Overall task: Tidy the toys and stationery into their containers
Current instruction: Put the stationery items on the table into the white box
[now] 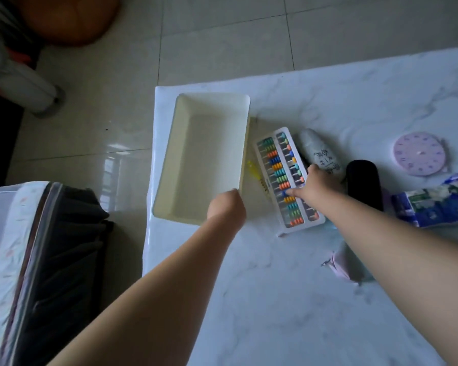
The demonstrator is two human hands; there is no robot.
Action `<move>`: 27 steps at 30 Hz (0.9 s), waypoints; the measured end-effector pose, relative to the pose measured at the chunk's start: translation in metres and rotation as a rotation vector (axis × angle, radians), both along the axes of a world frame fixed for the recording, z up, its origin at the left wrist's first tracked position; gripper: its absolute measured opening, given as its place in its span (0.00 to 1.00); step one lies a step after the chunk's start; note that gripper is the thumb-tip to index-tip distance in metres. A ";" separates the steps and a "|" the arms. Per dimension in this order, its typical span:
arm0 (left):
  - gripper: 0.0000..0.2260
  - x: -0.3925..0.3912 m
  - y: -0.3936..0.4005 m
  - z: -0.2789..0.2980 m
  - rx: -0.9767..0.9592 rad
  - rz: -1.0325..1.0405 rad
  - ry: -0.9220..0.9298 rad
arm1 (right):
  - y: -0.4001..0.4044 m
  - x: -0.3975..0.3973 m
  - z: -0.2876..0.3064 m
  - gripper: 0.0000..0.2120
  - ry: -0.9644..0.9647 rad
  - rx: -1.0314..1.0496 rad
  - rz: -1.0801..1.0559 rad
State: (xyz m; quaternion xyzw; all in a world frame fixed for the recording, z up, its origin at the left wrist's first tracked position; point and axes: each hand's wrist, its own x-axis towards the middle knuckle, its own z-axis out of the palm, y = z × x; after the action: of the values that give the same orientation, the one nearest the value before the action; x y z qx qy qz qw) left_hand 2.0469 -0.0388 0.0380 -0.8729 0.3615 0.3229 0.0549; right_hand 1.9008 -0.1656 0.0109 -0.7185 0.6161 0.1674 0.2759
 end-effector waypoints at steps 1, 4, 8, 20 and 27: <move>0.15 -0.008 0.000 -0.001 -0.004 0.001 0.025 | -0.001 -0.002 0.005 0.25 -0.062 0.022 -0.038; 0.14 -0.028 -0.002 0.001 0.011 -0.036 0.080 | -0.010 -0.009 0.013 0.17 -0.200 0.071 -0.102; 0.17 -0.043 -0.005 0.007 -0.003 -0.087 0.188 | -0.028 -0.012 0.037 0.17 -0.302 0.020 -0.159; 0.18 0.058 0.003 0.032 -0.211 0.312 0.025 | 0.005 0.072 0.060 0.11 -0.708 0.106 -0.182; 0.11 0.076 0.022 0.023 -0.388 0.448 0.110 | 0.036 0.132 0.021 0.18 -0.516 0.135 -0.221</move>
State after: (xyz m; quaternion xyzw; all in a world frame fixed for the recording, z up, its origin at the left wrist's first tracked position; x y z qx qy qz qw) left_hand 2.1233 -0.0167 0.0609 -0.9064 0.2174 0.2984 -0.2052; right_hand 2.0333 -0.1296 0.0316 -0.6457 0.5876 -0.0114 0.4875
